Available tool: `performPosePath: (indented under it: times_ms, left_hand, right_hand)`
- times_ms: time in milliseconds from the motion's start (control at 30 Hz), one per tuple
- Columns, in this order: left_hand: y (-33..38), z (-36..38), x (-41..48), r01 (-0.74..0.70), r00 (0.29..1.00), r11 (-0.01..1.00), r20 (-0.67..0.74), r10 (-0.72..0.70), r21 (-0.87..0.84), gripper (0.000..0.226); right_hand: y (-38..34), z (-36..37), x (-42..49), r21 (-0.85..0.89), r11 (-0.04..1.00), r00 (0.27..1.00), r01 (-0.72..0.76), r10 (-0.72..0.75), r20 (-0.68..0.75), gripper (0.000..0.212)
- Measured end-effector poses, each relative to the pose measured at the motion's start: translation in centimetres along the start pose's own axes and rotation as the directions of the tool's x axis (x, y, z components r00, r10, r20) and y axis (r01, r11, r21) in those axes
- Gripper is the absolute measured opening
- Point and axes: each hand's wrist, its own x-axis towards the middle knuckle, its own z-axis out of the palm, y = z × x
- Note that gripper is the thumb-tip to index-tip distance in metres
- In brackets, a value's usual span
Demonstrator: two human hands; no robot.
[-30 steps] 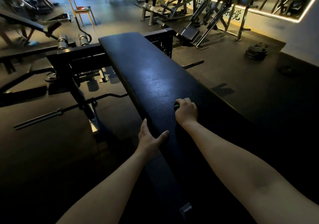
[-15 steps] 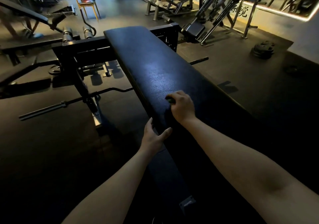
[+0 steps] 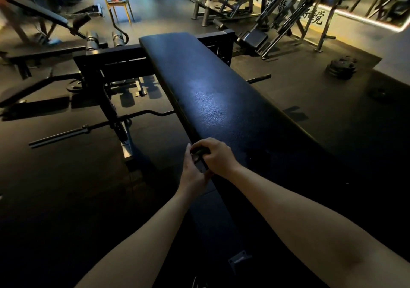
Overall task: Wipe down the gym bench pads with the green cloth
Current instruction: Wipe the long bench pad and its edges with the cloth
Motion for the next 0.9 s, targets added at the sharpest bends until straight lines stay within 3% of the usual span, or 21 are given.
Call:
performPosePath:
  times_ms: [100, 167, 267, 333, 400, 500, 567, 767, 900]
  left_hand:
    - [-0.3, -0.4, -1.3, -0.079, 0.996, 0.983, -0.037, 0.086, 0.166, 0.111]
    - [0.2, -0.7, -1.4, -0.132, 0.983, 0.955, -0.091, 0.161, 0.267, 0.088]
    - [1.4, -1.2, -0.3, -0.192, 0.948, 0.965, -0.221, 0.229, 0.176, 0.058]
    - [1.6, -1.5, 1.0, -0.135, 0.927, 0.983, -0.335, 0.169, 0.122, 0.045]
    - [1.5, -1.1, 2.4, 0.013, 0.924, 0.998, -0.382, 0.009, 0.056, 0.038]
    - [2.5, 0.6, 4.2, 0.191, 0.938, 0.966, -0.257, -0.231, -0.172, 0.039]
    - [3.2, 2.0, 4.6, 0.276, 0.915, 0.925, -0.224, -0.337, -0.262, 0.048]
    - [3.4, 4.6, 3.6, 0.304, 0.859, 0.939, -0.378, -0.344, -0.163, 0.042]
    - [3.6, 5.3, 1.7, 0.320, 0.858, 0.944, -0.399, -0.324, -0.080, 0.038]
  right_hand:
    - [-0.7, 0.5, -0.3, 0.147, 0.989, 0.996, -0.014, 0.001, 0.090, 0.044]
    - [-1.5, 0.6, -0.4, 0.225, 0.973, 0.992, -0.043, 0.015, 0.125, 0.041]
    - [-1.3, 0.0, -0.7, 0.202, 0.978, 0.993, -0.057, 0.035, 0.112, 0.039]
    - [-0.3, -0.6, -1.2, 0.059, 0.997, 0.999, 0.042, -0.042, -0.010, 0.045]
    - [1.3, -1.2, -1.9, -0.138, 0.988, 0.989, 0.075, -0.092, -0.117, 0.047]
    - [3.4, -1.3, -3.1, -0.334, 0.933, 0.978, 0.136, -0.181, -0.106, 0.035]
    - [3.7, -1.1, -3.4, -0.351, 0.922, 0.973, 0.163, -0.210, -0.099, 0.032]
    - [3.3, -1.7, -3.5, -0.226, 0.971, 0.988, 0.075, -0.103, -0.115, 0.026]
    - [4.0, -3.0, -3.4, -0.273, 0.952, 0.990, 0.142, -0.141, 0.023, 0.022]
